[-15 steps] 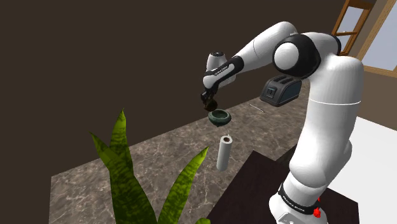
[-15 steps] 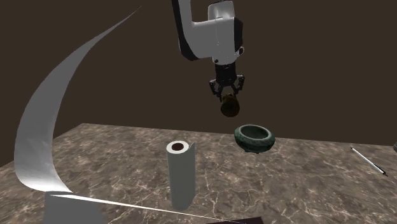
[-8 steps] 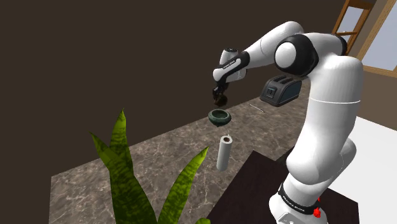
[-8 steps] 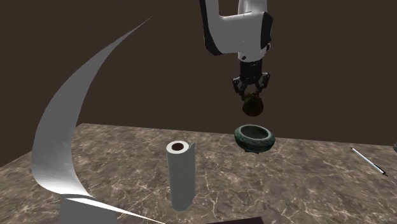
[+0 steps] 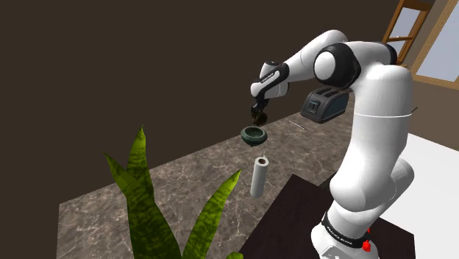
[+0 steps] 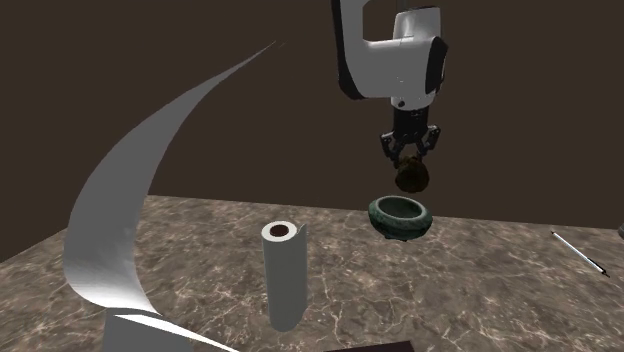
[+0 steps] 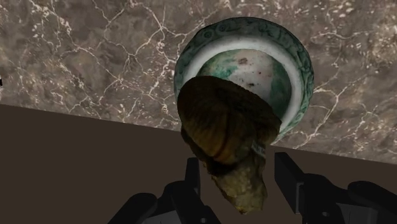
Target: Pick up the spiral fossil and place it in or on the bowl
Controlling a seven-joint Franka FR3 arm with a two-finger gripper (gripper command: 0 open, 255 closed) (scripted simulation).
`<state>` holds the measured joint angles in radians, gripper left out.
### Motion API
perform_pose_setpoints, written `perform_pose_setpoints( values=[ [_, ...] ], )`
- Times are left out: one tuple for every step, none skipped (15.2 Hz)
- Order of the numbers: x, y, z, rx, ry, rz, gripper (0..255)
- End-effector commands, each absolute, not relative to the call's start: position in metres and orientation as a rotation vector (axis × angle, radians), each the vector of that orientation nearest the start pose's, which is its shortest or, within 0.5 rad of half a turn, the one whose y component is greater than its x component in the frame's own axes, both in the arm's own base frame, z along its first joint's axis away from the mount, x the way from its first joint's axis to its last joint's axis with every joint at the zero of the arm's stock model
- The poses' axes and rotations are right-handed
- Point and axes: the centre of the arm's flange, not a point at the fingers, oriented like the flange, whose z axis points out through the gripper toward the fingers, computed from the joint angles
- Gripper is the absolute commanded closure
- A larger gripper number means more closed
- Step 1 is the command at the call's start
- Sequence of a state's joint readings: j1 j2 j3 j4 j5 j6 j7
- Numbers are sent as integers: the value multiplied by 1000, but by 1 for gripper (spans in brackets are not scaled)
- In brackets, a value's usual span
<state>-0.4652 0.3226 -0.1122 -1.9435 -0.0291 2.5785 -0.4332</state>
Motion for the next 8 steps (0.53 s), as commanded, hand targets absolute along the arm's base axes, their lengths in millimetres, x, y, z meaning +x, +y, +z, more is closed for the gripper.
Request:
perform_pose_setpoints(
  values=[
    [542, -347, 341, -3309, 183, -418, 255],
    [542, -347, 335, -3309, 183, -418, 255],
    [542, -347, 330, -3309, 183, -418, 255],
    [542, -347, 325, -3309, 183, -418, 255],
    [542, -347, 319, -3309, 183, -418, 255],
    [542, -347, 314, -3309, 183, -418, 255],
    [542, -347, 309, -3309, 183, -418, 255],
    [542, -347, 304, -3309, 183, -418, 255]
  ],
)
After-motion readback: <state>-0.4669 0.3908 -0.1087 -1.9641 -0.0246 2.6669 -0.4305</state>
